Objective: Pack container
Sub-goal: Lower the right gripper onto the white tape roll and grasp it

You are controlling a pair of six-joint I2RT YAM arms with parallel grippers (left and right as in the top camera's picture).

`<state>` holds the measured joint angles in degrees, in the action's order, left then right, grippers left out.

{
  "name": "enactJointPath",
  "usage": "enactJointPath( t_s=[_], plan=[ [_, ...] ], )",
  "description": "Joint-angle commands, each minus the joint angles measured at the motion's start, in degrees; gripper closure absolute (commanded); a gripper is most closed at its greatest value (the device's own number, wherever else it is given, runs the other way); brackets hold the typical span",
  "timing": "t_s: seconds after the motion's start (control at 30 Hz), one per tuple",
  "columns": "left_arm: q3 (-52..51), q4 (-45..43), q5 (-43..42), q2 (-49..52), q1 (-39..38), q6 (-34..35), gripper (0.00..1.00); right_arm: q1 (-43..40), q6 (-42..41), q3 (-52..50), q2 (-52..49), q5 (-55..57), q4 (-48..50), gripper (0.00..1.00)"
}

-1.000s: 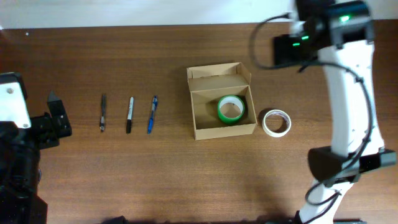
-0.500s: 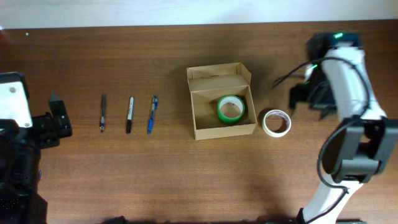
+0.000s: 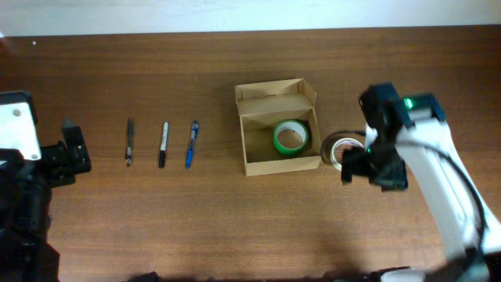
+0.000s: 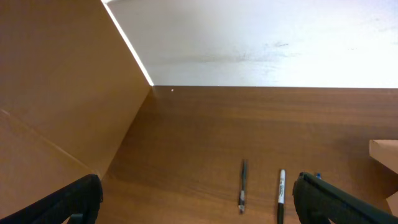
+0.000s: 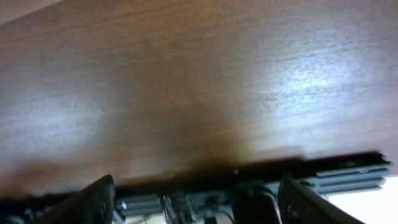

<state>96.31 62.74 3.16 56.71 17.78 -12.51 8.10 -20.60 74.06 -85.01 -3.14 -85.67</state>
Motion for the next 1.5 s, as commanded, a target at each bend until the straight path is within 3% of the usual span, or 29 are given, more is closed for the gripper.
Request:
enactJointPath(
  t_s=[0.0,0.23,0.47,0.7,1.03,1.17,1.27,1.37,1.4,1.47],
  plan=[
    [0.09,-0.13,-1.01,0.57,-0.28,-0.87,0.01,0.52,-4.17,-7.48,4.59,1.07,3.65,0.19],
    [0.09,-0.13,-2.36,0.83,-0.74,-0.90,0.01,0.07,-4.13,-17.22,6.73,5.16,19.45,0.16],
    [0.09,-0.11,-2.29,0.87,-2.95,-2.21,0.01,-6.47,-1.99,-17.44,-1.57,4.48,32.13,0.12],
    [0.09,-0.13,-1.90,0.87,-3.54,-2.21,0.01,-11.69,-1.16,-17.44,-9.90,2.21,39.28,0.13],
    [0.09,-0.15,-1.92,0.90,-3.54,-2.21,0.01,-12.26,1.99,-17.42,-15.45,-0.35,40.59,0.17],
    [0.09,-0.15,-1.92,0.87,-3.54,-2.21,0.01,-12.26,1.95,-17.38,-15.50,-0.83,41.42,0.32],
    [0.09,-0.13,-1.92,0.87,-3.54,-2.21,0.01,-12.26,1.84,-17.38,-15.50,-0.96,42.03,0.65],
    [0.09,-0.13,-1.92,0.87,-3.54,-2.21,0.01,-12.26,1.46,-17.38,-15.50,-0.94,42.05,0.90],
    [0.09,-0.13,-1.95,0.87,-3.54,-2.21,0.01,-12.26,1.36,-17.38,-15.50,-0.96,42.03,0.95],
    [0.09,-0.13,-1.95,0.87,-3.54,-2.21,0.01,-12.26,0.74,-17.38,-15.50,-0.96,42.01,0.96]
  ],
)
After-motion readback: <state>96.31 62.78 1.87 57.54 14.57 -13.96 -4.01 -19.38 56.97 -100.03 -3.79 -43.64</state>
